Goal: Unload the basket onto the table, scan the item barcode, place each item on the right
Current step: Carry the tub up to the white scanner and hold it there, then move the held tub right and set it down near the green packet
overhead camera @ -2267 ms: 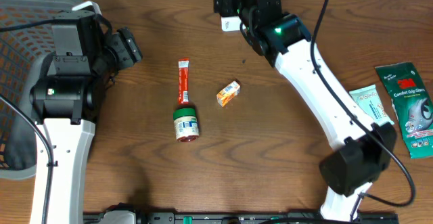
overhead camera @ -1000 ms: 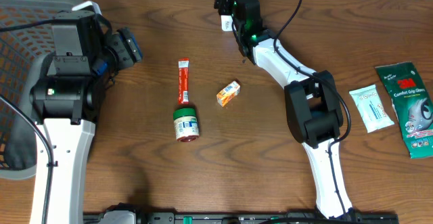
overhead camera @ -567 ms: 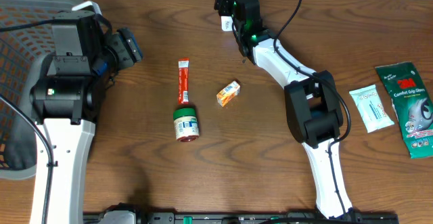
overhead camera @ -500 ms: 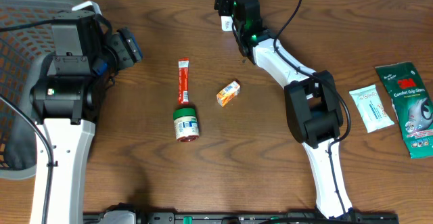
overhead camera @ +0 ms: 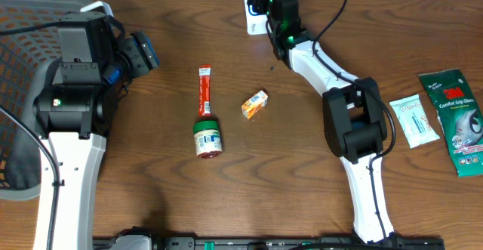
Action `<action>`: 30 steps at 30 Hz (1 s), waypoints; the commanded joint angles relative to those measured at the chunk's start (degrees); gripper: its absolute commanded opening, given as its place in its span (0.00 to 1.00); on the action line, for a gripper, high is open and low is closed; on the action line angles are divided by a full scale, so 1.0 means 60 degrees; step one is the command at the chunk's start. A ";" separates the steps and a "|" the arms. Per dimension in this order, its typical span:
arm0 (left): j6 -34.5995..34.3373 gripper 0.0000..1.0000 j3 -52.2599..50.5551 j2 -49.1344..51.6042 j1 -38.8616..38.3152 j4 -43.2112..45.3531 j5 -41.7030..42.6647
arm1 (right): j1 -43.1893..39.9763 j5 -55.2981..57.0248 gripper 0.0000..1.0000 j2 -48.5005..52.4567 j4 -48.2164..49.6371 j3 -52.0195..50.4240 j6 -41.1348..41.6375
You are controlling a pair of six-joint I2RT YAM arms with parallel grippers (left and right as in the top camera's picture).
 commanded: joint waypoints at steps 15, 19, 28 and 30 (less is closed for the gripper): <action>0.0124 0.82 0.0051 0.0011 0.0040 -0.0029 0.0015 | -0.0375 -0.1836 0.45 -0.3829 -0.5176 0.0153 -0.1676; 0.0124 0.82 0.0051 0.0011 0.0040 -0.0029 0.0015 | -0.0492 -0.1300 0.39 -0.5391 -0.8480 0.0149 -0.1894; 0.0124 0.82 0.0051 0.0011 0.0040 -0.0029 0.0015 | -0.1625 -0.0878 0.38 -0.6739 -1.4746 0.0146 -0.2339; 0.0124 0.82 0.0051 0.0011 0.0040 -0.0029 0.0015 | -0.1974 -0.0874 0.38 -0.6677 -1.5690 0.0015 -0.2670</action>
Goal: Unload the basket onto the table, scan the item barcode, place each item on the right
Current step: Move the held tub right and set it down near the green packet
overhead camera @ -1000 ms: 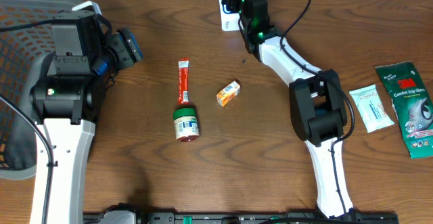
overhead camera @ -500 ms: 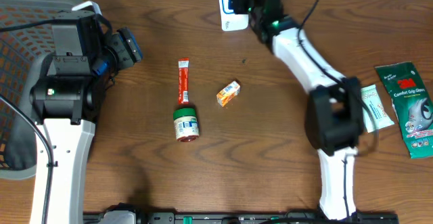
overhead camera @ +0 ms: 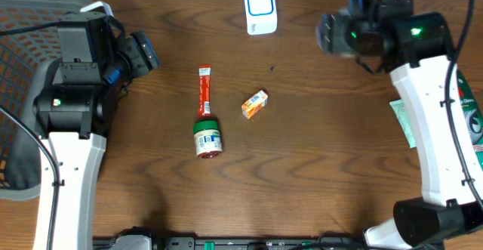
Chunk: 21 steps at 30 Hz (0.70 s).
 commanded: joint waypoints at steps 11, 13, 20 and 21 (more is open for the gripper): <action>0.0124 0.82 0.0051 0.0007 0.0040 -0.0007 0.0015 | -0.2444 0.0164 0.38 0.0328 0.0397 -0.4062 -0.0546; 0.0124 0.82 0.0051 0.0007 0.0040 -0.0007 0.0015 | -0.2856 0.0160 0.39 0.0328 0.1166 -0.4845 -0.0543; 0.0124 0.82 0.0051 0.0007 0.0040 -0.0007 0.0015 | -0.4357 0.0127 0.40 0.0328 0.3224 -0.6757 -0.0317; 0.0124 0.82 0.0051 0.0007 0.0040 -0.0007 0.0015 | -0.4586 0.0127 0.40 0.0328 0.3442 -0.6961 -0.0211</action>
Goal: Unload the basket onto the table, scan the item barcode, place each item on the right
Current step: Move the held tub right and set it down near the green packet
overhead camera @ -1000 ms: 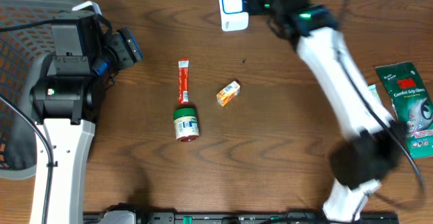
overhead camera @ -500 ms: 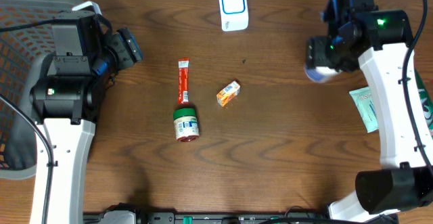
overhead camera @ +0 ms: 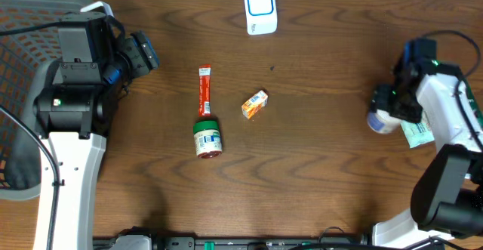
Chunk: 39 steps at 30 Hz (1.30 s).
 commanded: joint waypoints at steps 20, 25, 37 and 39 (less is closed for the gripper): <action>0.0124 0.82 0.0051 0.0007 0.0040 -0.0004 0.0015 | -0.3136 -0.0892 0.99 -0.0149 0.2495 -0.1344 0.0769; 0.0124 0.82 0.0051 0.0007 0.0040 -0.0004 0.0015 | -0.3136 -0.0889 0.99 -0.0459 0.1843 -0.0688 0.0874; 0.0124 0.82 0.0051 0.0007 0.0040 -0.0004 0.0015 | -0.2561 -0.1920 0.99 -0.1209 -0.1854 0.3038 0.1107; 0.0124 0.82 0.0051 0.0007 0.0040 -0.0007 0.0015 | -0.2204 -0.2386 0.99 -0.1304 -0.2200 0.3177 0.1107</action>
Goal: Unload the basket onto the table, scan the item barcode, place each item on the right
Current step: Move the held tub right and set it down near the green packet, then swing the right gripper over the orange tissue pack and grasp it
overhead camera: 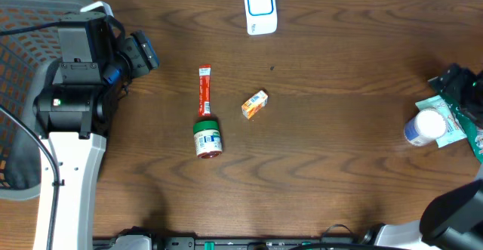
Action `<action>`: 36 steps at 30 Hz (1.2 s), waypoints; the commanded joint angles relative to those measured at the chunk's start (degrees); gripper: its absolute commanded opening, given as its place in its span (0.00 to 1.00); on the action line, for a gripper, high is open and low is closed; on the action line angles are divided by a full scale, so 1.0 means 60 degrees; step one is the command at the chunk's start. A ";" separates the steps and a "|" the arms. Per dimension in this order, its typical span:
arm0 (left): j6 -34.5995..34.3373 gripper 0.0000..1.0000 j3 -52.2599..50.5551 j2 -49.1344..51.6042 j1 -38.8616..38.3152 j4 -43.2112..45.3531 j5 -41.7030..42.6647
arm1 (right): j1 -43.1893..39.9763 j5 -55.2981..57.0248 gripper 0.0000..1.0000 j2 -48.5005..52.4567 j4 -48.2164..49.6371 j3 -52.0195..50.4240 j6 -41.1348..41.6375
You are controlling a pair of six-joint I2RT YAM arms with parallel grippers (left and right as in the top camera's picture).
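Observation:
The white scanner with a blue face stands at the table's far edge. At the right edge my right gripper is shut on a white bottle with a blue end, holding it over the packets there. A red sachet, a small orange box and a green-lidded jar lie mid-table. My left gripper hangs at the left, far from all of them; its blue-tipped fingers are bunched and I see no gap.
A white packet and a green packet lie partly hidden under the right arm. A grey mesh basket sits at the far left behind the left arm.
My right gripper has moved further right with the white bottle, from beside the packets to above them at the table's right edge. The left arm and the middle items have not moved.
My right arm first reached to the scanner at the far edge. A second later it was up at the right of the scanner with something blurred in the gripper. Then it held the white bottle low on the right, and now over the packets.

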 commanded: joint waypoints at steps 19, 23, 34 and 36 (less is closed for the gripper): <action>0.0124 0.82 0.0051 0.0007 0.0040 -0.0004 0.0015 | 0.7187 -0.0725 0.91 -0.0149 0.1770 -0.1035 0.6404; 0.0124 0.82 0.0051 0.0007 0.0040 -0.0004 0.0015 | 0.8848 0.0579 0.86 -0.0004 0.2371 -0.1031 0.7435; 0.0124 0.82 0.0051 0.0007 0.0040 -0.0004 0.0015 | 1.0990 0.1457 0.88 0.1756 0.3727 -0.1031 0.8994; 0.0124 0.82 0.0051 0.0007 0.0040 -0.0004 0.0015 | 1.0998 0.1464 0.88 0.2084 0.3912 -0.1031 0.9209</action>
